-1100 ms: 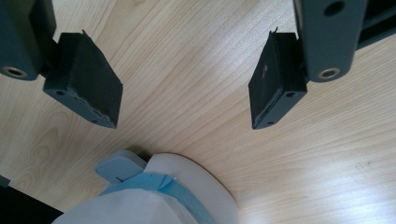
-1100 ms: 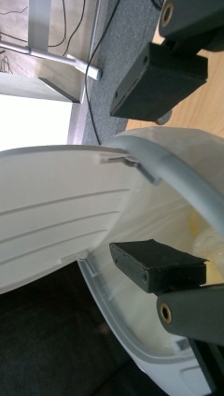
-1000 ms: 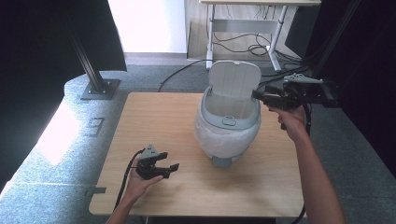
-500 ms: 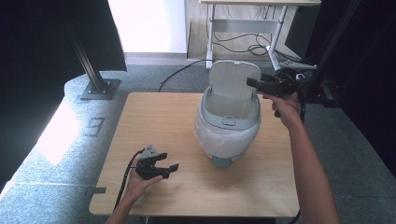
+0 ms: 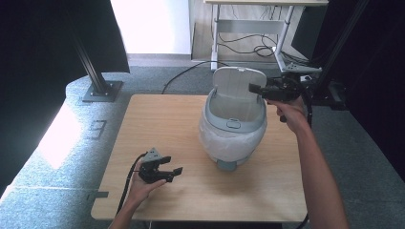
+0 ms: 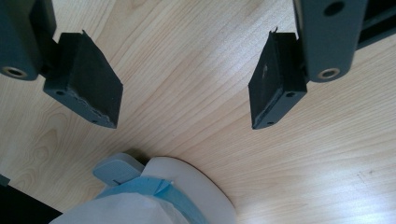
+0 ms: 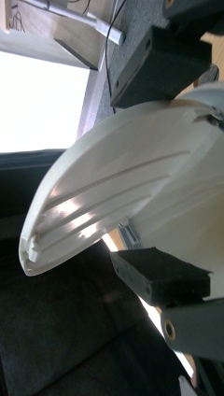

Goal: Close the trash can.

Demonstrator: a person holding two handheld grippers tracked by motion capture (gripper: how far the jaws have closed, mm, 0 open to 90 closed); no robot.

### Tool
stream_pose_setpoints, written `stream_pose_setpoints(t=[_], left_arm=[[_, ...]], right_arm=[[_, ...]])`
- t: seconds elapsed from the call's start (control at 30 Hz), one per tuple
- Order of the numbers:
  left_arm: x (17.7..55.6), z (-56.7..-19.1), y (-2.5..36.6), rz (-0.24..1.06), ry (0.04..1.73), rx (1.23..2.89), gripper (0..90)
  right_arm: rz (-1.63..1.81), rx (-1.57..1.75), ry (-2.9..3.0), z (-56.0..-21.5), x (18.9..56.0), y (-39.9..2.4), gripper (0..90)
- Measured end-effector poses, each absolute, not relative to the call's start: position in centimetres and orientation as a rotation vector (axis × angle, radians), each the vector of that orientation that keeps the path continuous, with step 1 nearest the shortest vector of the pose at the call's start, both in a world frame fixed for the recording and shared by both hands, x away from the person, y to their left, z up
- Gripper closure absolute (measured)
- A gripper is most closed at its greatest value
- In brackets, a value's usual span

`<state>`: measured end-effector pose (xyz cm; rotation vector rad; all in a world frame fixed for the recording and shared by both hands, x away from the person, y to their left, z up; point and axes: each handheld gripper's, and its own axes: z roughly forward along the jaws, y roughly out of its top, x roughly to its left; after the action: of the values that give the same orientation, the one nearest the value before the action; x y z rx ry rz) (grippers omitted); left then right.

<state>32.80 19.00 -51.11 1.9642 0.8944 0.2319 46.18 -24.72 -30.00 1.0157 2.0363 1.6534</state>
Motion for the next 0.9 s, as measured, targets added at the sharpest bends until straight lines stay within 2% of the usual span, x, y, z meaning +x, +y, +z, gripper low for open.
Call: stream_pose_setpoints(t=[0.23, 0.67, 0.9], left_arm=[[32.8, -51.2, 18.7, 0.226, 0.889, 1.968, 25.8], [32.5, -51.3, 18.8, 0.226, 0.889, 1.973, 25.8], [32.5, -51.4, 18.8, 0.225, 0.892, 1.974, 25.7]], right_arm=[[1.639, 0.953, 2.101, -30.6, 44.7, -24.3, 13.0], [1.578, 0.898, 2.112, -32.4, 42.0, -23.5, 11.1], [1.5, 0.878, 2.104, -33.0, 41.3, -23.1, 6.8]])
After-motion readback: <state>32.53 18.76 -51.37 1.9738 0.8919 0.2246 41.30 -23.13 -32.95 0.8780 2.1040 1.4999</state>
